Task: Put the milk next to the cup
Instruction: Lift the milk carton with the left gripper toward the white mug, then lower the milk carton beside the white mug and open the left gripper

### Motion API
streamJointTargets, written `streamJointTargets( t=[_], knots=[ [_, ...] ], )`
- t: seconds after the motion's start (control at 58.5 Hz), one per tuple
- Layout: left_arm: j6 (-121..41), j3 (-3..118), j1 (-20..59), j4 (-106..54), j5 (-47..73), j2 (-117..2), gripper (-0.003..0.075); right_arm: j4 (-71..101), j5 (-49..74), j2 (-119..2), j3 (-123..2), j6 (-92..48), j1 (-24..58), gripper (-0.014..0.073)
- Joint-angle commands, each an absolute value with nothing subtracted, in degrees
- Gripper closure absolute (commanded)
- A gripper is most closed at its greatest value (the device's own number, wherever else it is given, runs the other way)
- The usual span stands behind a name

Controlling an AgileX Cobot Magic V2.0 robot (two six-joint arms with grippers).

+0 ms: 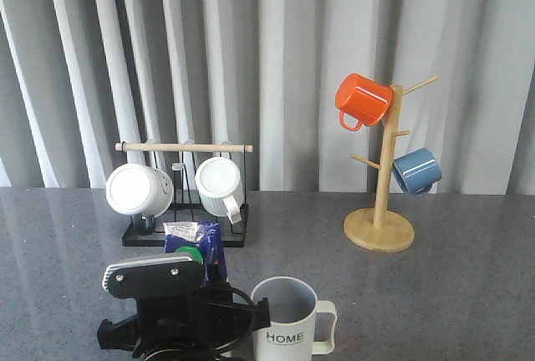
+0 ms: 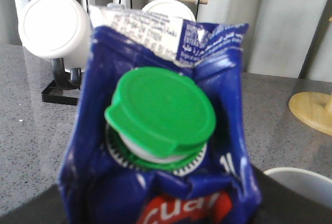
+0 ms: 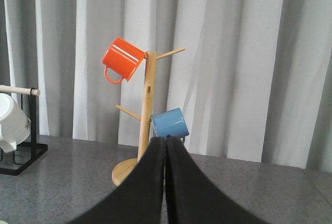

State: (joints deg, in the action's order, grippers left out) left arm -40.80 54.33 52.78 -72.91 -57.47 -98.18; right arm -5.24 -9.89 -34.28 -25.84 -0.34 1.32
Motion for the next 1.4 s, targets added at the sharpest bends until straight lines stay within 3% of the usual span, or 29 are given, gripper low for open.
streamJointTargets(
  t=[0.0, 1.111, 1.282, 1.385],
  knots=[
    [-38.45, 54.39, 52.54, -67.34, -59.55, -95.86, 0.0727, -5.52, -13.98, -34.36, -27.21, -0.57, 1.00, 0.0604],
    [-39.76, 54.27, 52.54, -66.67, -61.56, -95.86, 0.0723, -5.52, -13.98, -34.36, -27.21, -0.57, 1.00, 0.0604],
    [-39.20, 54.32, 52.54, -66.74, -58.89, -95.86, 0.0662, -5.52, -13.98, -34.36, -27.21, -0.57, 1.00, 0.0604],
    [-39.20, 54.32, 52.54, -66.79, -56.12, -95.86, 0.0559, -5.52, -13.98, -34.36, -27.21, -0.57, 1.00, 0.0604]
  ],
)
